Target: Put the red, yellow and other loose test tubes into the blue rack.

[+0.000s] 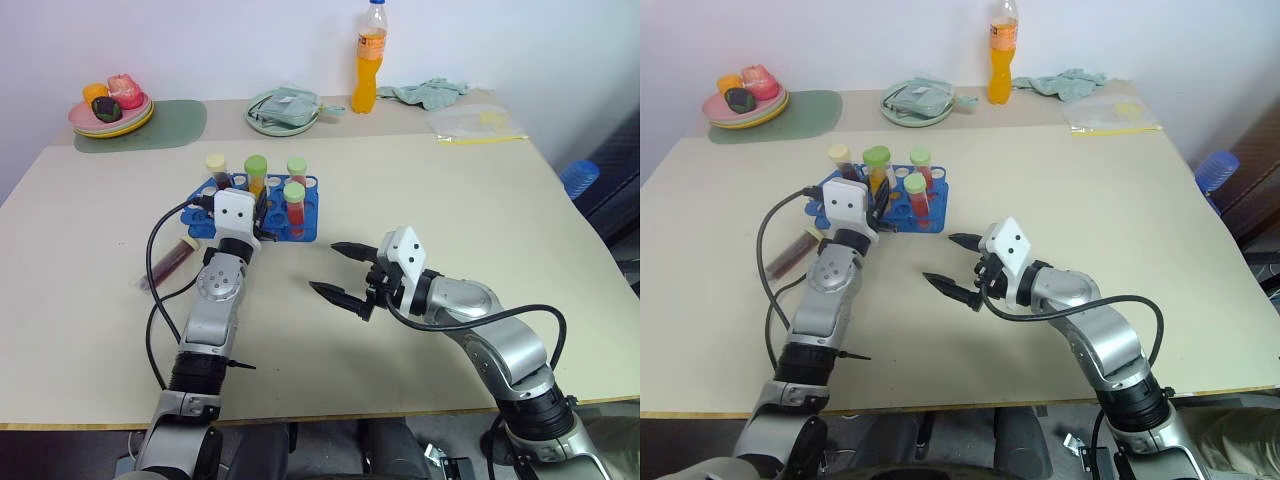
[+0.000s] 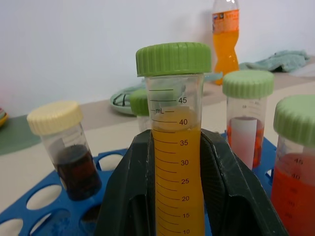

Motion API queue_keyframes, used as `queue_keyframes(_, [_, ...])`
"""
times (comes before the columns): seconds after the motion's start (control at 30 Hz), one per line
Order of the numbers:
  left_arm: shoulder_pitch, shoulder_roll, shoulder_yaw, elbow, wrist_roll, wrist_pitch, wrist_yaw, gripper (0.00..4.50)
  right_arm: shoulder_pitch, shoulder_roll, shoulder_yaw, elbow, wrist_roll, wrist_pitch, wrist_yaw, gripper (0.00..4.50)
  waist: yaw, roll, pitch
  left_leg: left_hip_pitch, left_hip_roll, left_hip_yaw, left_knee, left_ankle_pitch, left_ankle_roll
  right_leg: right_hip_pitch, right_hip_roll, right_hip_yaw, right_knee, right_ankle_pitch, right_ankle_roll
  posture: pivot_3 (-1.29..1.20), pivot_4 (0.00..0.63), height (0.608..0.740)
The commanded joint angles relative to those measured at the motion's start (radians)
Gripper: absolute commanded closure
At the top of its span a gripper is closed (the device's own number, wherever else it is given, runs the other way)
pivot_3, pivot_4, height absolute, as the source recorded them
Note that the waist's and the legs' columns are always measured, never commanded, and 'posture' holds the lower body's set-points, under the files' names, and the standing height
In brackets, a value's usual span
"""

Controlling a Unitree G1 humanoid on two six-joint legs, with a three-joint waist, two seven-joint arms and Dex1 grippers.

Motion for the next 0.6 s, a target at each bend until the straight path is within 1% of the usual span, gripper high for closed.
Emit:
queue_keyframes(0.03, [-0.004, -0.005, 0.01, -0.007, -0.007, -0.011, -0.001, 1.76, -0.003, 0.009, -0.008, -0.047, 0.018, -0.009, 0.002, 0.37, 0.0, 0.0, 0.0, 0.0, 0.0, 0.0, 0.0, 0.0, 0.0, 0.0, 0.0, 0.0, 0.0, 0.0, 0.0, 0.0, 0.15, 0.74])
queue_keyframes(0.13, [0.005, -0.011, 0.032, -0.05, -0.034, -0.028, 0.0, 0.19, -0.004, 0.007, -0.012, -0.047, 0.013, -0.015, 0.0, 0.37, 0.0, 0.0, 0.0, 0.0, 0.0, 0.0, 0.0, 0.0, 0.0, 0.0, 0.0, 0.0, 0.0, 0.0, 0.0, 0.0, 0.15, 0.74])
queue_keyframes(0.17, [0.013, -0.011, 0.049, -0.091, -0.06, -0.032, -0.005, 0.03, -0.004, 0.006, -0.016, -0.048, 0.011, -0.019, -0.003, 0.37, -0.001, 0.0, 0.0, 0.0, 0.0, 0.0, 0.0, 0.0, 0.0, 0.0, 0.0, 0.0, 0.0, 0.0, 0.0, 0.0, 0.15, 0.74])
queue_keyframes(0.27, [0.036, 0.019, 0.104, -0.221, -0.116, -0.001, -0.02, 0.03, -0.006, 0.0, -0.028, -0.05, 0.007, -0.028, -0.005, 0.37, -0.003, 0.0, 0.0, 0.0, 0.0, -0.002, 0.0, 0.0, 0.0, -0.001, 0.0, 0.0, 0.0, 0.0, 0.0, 0.0, 0.15, 0.74])
queue_keyframes(0.33, [0.041, 0.057, 0.146, -0.292, -0.157, 0.049, -0.036, 0.03, -0.003, -0.003, -0.031, -0.053, 0.008, -0.03, -0.005, 0.37, -0.003, 0.0, 0.0, 0.0, 0.0, -0.002, 0.0, 0.0, 0.0, -0.001, 0.0, 0.0, 0.0, 0.0, 0.0, 0.0, 0.15, 0.74])
queue_keyframes(0.4, [0.029, 0.128, 0.21, -0.366, -0.232, 0.132, -0.074, 0.03, 0.0, -0.004, -0.034, -0.054, 0.009, -0.034, -0.003, 0.37, -0.003, 0.0, 0.0, 0.0, 0.0, -0.002, 0.0, 0.0, 0.0, -0.001, 0.0, 0.0, 0.0, 0.0, 0.0, 0.0, 0.15, 0.74])
queue_keyframes(0.5, [0.007, 0.242, 0.274, -0.419, -0.327, 0.273, -0.136, 0.03, 0.001, -0.005, -0.034, -0.052, 0.011, -0.039, 0.001, 0.37, -0.003, 0.0, 0.0, 0.0, 0.0, -0.002, 0.0, 0.0, 0.0, 0.0, 0.0, 0.0, 0.0, 0.0, 0.0, 0.0, 0.15, 0.74])
queue_keyframes(0.6, [-0.037, 0.438, 0.309, -0.385, -0.422, 0.629, -0.203, 0.03, -0.008, -0.006, -0.032, -0.042, 0.011, -0.046, 0.011, 0.37, -0.002, 0.0, 0.0, 0.0, 0.0, -0.002, 0.0, 0.0, 0.0, 0.0, 0.0, 0.0, 0.001, 0.0, 0.0, 0.0, 0.15, 0.74])
